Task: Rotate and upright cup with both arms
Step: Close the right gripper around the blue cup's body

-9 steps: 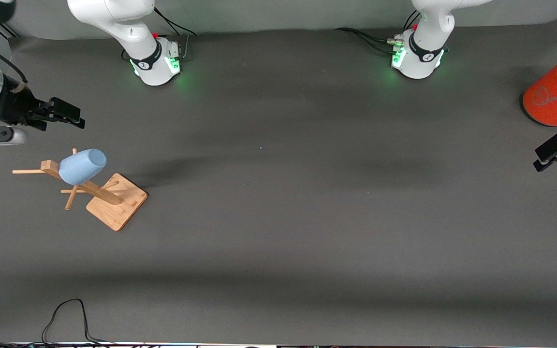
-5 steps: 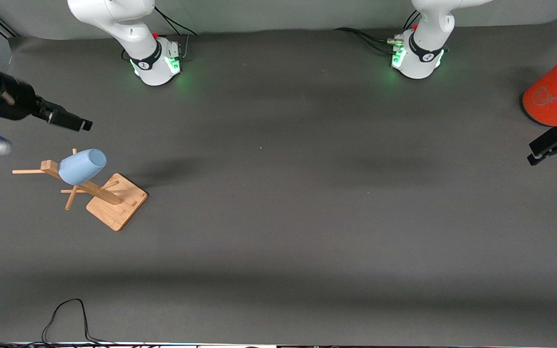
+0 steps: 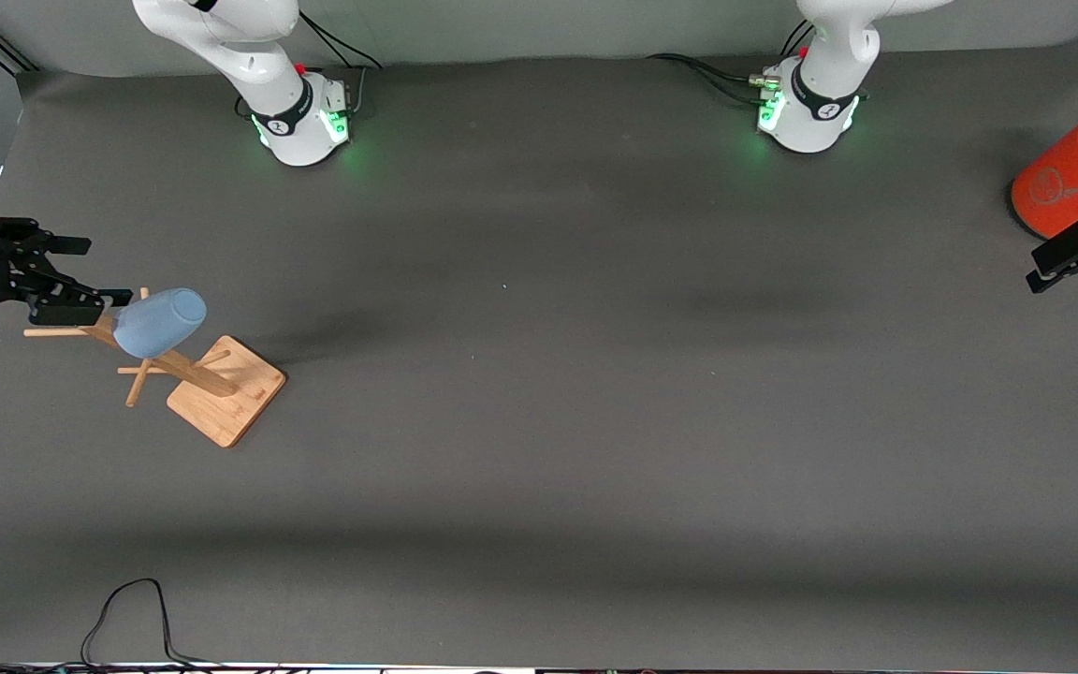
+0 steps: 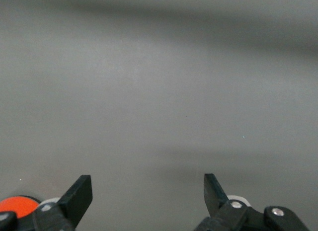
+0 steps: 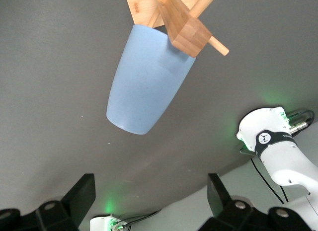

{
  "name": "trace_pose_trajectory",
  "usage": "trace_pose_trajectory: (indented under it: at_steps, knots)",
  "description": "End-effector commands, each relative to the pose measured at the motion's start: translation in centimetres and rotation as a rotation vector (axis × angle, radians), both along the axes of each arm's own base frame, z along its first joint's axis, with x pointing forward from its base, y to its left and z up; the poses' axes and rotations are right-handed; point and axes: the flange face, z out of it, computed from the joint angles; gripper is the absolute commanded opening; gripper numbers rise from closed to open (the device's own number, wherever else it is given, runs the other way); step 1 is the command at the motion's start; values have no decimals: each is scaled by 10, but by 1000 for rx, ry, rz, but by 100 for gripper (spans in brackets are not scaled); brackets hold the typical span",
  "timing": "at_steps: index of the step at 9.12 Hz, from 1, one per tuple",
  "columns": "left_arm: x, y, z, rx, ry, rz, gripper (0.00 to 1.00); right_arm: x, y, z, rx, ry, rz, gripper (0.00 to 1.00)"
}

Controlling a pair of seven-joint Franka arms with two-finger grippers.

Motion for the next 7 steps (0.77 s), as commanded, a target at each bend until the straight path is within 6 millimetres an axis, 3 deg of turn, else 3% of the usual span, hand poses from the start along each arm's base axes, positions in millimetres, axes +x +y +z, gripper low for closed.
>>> trace_pose_trajectory:
  at_steps: [1, 3, 7]
  knots:
    - [-10, 0, 0, 8, 60, -9, 100, 2, 5, -20, 14, 33, -19, 100]
    - [-20, 3, 2, 4, 103, -32, 100, 7, 0, -41, -16, 19, -35, 100]
    - [-21, -4, -4, 3, 121, -38, 100, 12, 4, -59, -16, 26, -34, 100]
